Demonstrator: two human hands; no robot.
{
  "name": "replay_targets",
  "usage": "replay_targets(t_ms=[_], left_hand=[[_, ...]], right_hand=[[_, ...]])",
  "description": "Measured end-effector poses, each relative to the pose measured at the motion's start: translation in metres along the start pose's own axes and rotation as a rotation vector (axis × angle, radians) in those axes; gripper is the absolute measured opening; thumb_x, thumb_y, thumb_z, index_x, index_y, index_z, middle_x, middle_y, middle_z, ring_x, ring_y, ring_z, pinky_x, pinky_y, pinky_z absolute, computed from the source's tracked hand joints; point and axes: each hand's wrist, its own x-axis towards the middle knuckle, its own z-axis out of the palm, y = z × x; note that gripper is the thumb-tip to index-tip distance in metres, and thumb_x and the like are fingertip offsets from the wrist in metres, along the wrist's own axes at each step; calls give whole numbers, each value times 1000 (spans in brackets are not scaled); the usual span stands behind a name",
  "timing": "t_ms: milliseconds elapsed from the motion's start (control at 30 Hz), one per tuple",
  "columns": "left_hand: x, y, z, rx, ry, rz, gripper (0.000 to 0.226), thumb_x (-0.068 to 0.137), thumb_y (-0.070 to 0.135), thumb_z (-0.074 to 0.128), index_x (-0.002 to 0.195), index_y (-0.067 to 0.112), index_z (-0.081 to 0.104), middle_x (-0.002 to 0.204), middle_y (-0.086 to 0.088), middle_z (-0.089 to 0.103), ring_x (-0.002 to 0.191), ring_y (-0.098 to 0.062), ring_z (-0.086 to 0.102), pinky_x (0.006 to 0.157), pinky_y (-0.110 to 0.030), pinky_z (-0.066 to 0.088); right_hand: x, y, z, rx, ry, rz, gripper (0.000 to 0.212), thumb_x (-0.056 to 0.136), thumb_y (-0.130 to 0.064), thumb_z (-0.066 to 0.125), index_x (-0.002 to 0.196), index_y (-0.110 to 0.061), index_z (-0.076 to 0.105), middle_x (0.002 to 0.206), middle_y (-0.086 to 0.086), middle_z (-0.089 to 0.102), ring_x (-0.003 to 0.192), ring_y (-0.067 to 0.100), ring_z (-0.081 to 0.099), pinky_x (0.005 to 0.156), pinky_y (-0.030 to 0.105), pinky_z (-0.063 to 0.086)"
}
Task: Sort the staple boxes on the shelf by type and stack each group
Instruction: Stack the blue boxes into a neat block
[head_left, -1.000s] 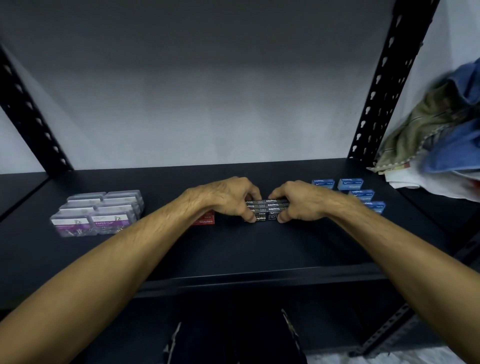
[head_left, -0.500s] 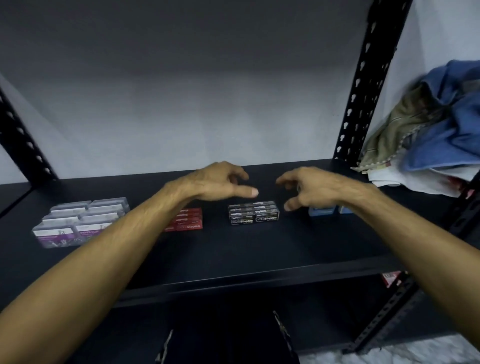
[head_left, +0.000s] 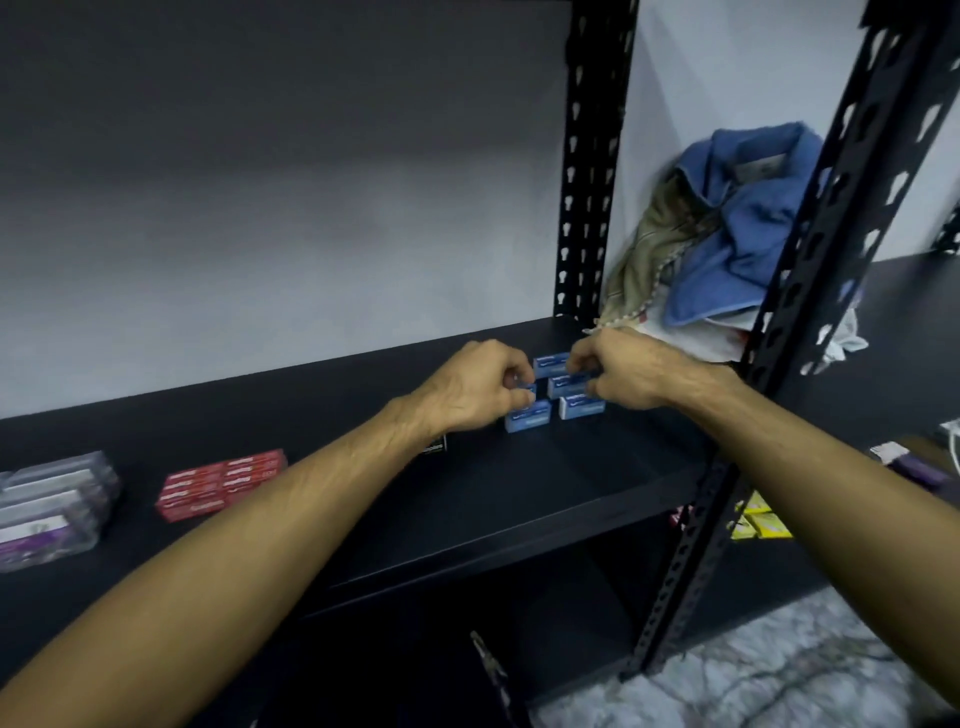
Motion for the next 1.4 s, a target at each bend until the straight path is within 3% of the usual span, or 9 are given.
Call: replay_targets(t_ms=[167, 300, 767, 933, 1200, 1400], left_hand=[[8, 5, 19, 52, -28, -47, 17, 86, 26, 73, 102, 17, 73, 95, 3, 69, 88, -12, 66, 81, -29, 55], [7, 3, 25, 71, -22, -68, 16, 87, 23, 73, 101, 16, 73, 92, 2, 68, 85, -13, 66, 78, -27, 54], [2, 2, 26, 48, -7, -88, 11, 86, 19, 73, 96, 14, 72, 81, 2, 69, 74, -12, 66, 70, -25, 54], [1, 1, 26, 38, -14, -86, 9, 86, 18, 73, 95, 17, 71, 78, 5, 67, 70, -7, 63, 61, -15, 45], [1, -1, 26, 33, -8, -83, 10, 86, 17, 73, 96, 15, 72, 81, 4, 67, 73, -9, 65, 67, -20, 50], [0, -3, 22, 57, -18, -91, 23, 83, 32, 75, 101, 18, 71, 82, 8, 65, 74, -7, 62, 66, -20, 47]], right_hand=[[-6, 11, 15, -17, 30, -17, 31, 83, -16, 66, 110, -31, 67, 96, -9, 58, 86, 15, 56, 74, 28, 44], [-4, 15, 26, 47, 48, -31, 31, 84, -13, 66, 112, -27, 69, 108, -5, 67, 90, 14, 59, 78, 27, 47], [-1, 5, 39, 114, 56, -83, 23, 87, -14, 65, 105, -26, 70, 108, -5, 65, 95, 17, 62, 86, 34, 53], [0, 2, 40, 102, 72, -104, 24, 88, -14, 63, 109, -24, 70, 107, -6, 66, 87, 10, 55, 77, 25, 42], [0, -1, 39, 104, 77, -111, 23, 90, -15, 63, 110, -24, 70, 104, -8, 64, 86, 9, 55, 74, 24, 40], [0, -1, 38, 78, 75, -110, 26, 87, -20, 67, 112, -25, 68, 109, -7, 62, 96, 14, 60, 80, 30, 49]])
